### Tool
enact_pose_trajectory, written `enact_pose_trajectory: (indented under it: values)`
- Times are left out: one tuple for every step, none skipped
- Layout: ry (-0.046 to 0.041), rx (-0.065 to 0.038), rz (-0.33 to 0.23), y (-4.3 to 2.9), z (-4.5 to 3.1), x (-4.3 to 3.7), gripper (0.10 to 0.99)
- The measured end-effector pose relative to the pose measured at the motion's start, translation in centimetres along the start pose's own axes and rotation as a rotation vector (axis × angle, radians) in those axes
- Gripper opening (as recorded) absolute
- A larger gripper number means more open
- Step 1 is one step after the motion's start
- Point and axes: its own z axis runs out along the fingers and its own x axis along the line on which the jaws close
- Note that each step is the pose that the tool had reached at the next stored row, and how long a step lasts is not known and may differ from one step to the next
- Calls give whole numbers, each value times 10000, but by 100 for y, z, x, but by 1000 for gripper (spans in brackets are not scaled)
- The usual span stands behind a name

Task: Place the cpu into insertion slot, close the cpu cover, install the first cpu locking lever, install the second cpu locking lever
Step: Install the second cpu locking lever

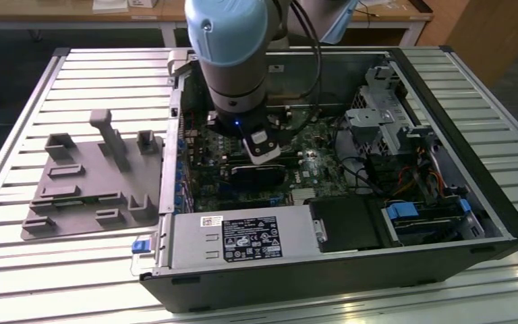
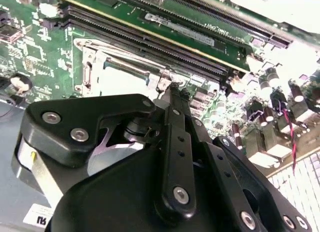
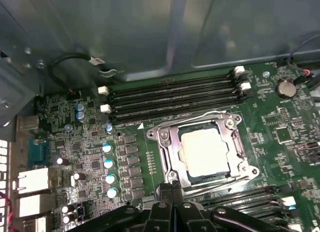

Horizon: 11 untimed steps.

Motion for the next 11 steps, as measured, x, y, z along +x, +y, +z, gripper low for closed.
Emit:
enact_pose_trajectory:
  values:
    - [-13,55,-3,5,-10,-2,102]
    - [-31,137,-3,8,-19,-6,102]
    - [-53,237,-1,11,-27,-11,102]
    - [-77,341,2,15,-32,-20,102]
    - [-103,447,7,19,-36,-31,102]
    - [-126,538,15,23,-37,-43,102]
    - [-142,599,25,25,-36,-58,102]
    - [-153,628,36,29,-34,-75,102]
    - [-160,645,48,32,-32,-94,102]
    - [-169,670,57,37,-30,-119,102]
    - [-175,690,66,41,-27,-141,102]
